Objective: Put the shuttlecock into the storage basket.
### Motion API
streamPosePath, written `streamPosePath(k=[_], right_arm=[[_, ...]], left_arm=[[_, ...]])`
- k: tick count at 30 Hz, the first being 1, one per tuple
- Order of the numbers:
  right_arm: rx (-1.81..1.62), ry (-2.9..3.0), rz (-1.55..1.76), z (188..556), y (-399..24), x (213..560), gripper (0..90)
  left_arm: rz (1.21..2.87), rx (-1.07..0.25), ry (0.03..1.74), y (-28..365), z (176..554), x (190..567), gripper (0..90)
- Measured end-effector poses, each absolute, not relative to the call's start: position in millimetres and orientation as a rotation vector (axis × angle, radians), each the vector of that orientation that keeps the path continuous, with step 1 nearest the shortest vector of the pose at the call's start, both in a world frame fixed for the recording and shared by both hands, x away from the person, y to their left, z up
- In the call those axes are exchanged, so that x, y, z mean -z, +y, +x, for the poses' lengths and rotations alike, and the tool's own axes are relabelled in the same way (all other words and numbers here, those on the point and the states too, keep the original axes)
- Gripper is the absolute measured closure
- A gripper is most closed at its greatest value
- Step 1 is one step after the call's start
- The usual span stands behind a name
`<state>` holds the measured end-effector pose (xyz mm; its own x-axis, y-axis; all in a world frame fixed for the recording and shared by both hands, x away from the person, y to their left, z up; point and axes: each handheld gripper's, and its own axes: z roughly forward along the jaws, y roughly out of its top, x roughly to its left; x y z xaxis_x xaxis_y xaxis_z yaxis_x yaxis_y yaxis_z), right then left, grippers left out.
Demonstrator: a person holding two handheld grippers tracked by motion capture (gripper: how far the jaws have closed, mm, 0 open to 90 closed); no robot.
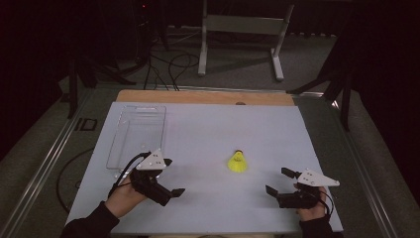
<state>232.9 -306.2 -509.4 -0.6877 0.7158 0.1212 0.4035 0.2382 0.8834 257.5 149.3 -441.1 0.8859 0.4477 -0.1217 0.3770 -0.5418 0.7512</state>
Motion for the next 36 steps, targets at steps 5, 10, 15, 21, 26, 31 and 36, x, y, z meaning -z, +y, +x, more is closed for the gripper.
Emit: streamPosePath(k=[5,10,15,21,26,31,36], right_arm=[[-1.422,2.208,1.033,233.0,-306.0,508.9,8.4],[-1.422,2.212,1.038,233.2,-305.7,509.5,8.3],[-1.42,2.215,1.037,233.1,-305.7,509.5,8.4],[-1.424,2.211,1.037,233.3,-305.9,509.7,8.4],[-1.421,2.216,1.035,233.2,-305.4,509.7,8.4],[-1.42,2.217,1.033,233.4,-305.6,510.1,8.3],[-1.417,2.218,1.036,233.5,-305.5,510.3,8.4]], left_arm=[[2.24,-0.104,0.593,142.0,262.8,440.3,0.1],[2.29,-0.076,0.594,130.0,268.7,438.2,0.2],[2.329,-0.052,0.581,120.6,271.8,438.5,0.1],[2.376,-0.01,0.577,107.1,276.8,438.5,0.1],[2.456,0.023,0.589,92.6,284.0,439.4,0.2],[2.477,0.023,0.62,83.4,287.6,442.3,0.2],[2.512,0.015,0.61,70.8,290.8,443.9,0.2]])
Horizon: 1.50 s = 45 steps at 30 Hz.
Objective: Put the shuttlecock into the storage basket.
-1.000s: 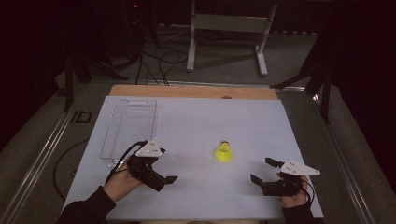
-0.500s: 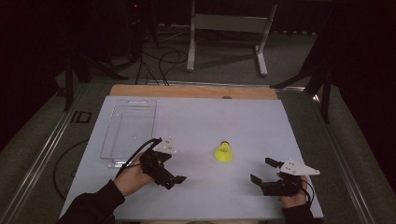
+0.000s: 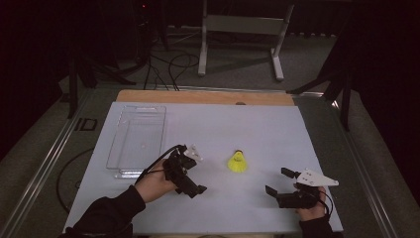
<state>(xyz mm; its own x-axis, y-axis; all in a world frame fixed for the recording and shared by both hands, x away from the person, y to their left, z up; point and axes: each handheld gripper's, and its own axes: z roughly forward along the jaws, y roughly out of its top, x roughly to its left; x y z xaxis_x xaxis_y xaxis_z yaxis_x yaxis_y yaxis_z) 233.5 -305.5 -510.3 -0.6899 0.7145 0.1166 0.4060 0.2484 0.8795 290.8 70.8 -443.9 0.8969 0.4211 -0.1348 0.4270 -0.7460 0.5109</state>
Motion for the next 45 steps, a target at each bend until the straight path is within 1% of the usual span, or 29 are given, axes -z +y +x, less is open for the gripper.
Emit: streamPosePath(k=[2,8,15,21,34,42,45], right_arm=[[-1.416,2.218,1.035,233.4,-305.4,510.3,8.4],[-1.413,2.222,1.038,233.6,-305.1,510.6,8.4],[-1.413,2.228,1.038,234.0,-304.7,511.3,8.4],[-1.412,2.23,1.037,234.1,-304.6,511.7,8.4],[-1.408,2.238,1.038,234.5,-304.4,512.0,8.4],[-1.408,2.24,1.041,234.6,-304.7,512.3,8.4],[-1.409,2.242,1.039,235.0,-304.8,512.6,8.4]], left_arm=[[2.507,0.014,0.621,67.7,292.0,444.0,0.2],[2.484,0.03,0.732,58.1,296.9,443.2,0.1],[2.496,0.04,0.764,44.4,303.2,442.0,0.2],[2.475,0.075,0.819,35.0,313.2,444.8,0.2],[2.475,0.056,0.874,14.0,334.6,449.7,0.2],[2.491,0.084,0.882,1.0,344.9,457.8,5.1],[2.488,0.088,0.903,-3.5,347.9,461.6,8.6]])
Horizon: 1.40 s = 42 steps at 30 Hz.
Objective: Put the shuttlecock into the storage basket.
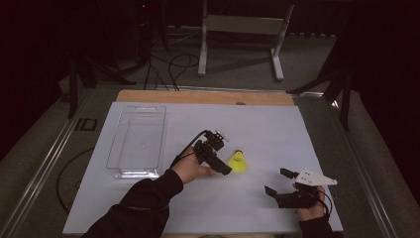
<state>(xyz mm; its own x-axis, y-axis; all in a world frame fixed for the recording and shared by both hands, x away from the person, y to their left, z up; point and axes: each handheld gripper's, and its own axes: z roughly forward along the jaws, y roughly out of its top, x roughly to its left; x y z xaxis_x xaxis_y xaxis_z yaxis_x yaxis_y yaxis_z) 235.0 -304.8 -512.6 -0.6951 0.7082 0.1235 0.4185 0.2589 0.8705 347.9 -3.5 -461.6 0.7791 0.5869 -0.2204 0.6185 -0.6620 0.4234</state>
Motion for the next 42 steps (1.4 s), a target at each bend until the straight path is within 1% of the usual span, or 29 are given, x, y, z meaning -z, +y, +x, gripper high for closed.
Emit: streamPosePath(k=[4,8,15,23,29,35,42], right_arm=[[-1.402,2.244,1.041,234.8,-304.2,512.6,8.4],[-1.402,2.246,1.039,235.2,-304.2,513.0,8.4],[-1.399,2.251,1.044,235.3,-304.4,513.3,8.4],[-1.399,2.255,1.046,235.8,-304.1,514.1,8.4],[-1.395,2.256,1.048,236.0,-304.0,514.4,8.4],[-1.392,2.257,1.05,236.0,-304.2,514.5,8.4],[-1.39,2.259,1.051,236.4,-304.0,514.9,8.4]], left_arm=[[2.479,0.099,0.922,-8.0,352.6,465.3,14.8],[2.484,0.112,0.938,-13.8,356.6,469.7,16.6],[2.483,0.104,0.965,-21.7,360.7,478.1,29.3],[2.493,0.113,0.978,-31.9,364.7,489.1,37.7],[2.49,0.126,1.009,-38.1,370.2,498.7,46.2],[2.503,0.128,1.004,-45.0,371.0,505.1,52.9],[2.515,0.13,0.998,-52.6,371.0,508.4,64.9]])
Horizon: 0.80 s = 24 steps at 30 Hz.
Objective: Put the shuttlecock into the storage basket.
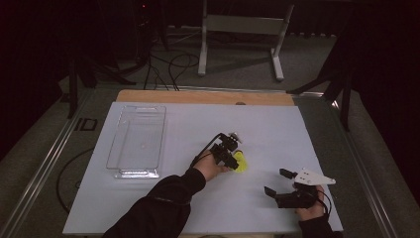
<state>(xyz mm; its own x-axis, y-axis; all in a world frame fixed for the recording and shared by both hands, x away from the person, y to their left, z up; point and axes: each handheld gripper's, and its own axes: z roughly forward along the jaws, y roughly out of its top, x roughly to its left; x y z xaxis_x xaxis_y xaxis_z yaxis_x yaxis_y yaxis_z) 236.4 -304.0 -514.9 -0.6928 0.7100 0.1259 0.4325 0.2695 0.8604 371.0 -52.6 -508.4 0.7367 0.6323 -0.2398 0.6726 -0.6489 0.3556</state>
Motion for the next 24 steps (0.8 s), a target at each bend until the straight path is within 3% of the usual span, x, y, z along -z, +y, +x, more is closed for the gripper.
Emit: streamPosePath(k=[3,7,9,24], right_arm=[[-1.389,2.259,1.051,236.4,-304.0,514.8,8.4],[-1.387,2.26,1.051,236.4,-304.1,514.9,8.4],[-1.387,2.262,1.049,236.7,-304.0,515.3,8.4],[-1.383,2.262,1.052,236.6,-304.0,514.8,8.4]], left_arm=[[2.511,0.143,1.004,-54.1,371.7,509.2,73.1],[2.5,0.139,0.992,-54.7,372.7,509.4,77.1],[2.489,0.13,0.993,-54.5,373.0,508.1,87.4],[2.488,0.11,0.926,-45.9,372.7,491.1,90.0]])
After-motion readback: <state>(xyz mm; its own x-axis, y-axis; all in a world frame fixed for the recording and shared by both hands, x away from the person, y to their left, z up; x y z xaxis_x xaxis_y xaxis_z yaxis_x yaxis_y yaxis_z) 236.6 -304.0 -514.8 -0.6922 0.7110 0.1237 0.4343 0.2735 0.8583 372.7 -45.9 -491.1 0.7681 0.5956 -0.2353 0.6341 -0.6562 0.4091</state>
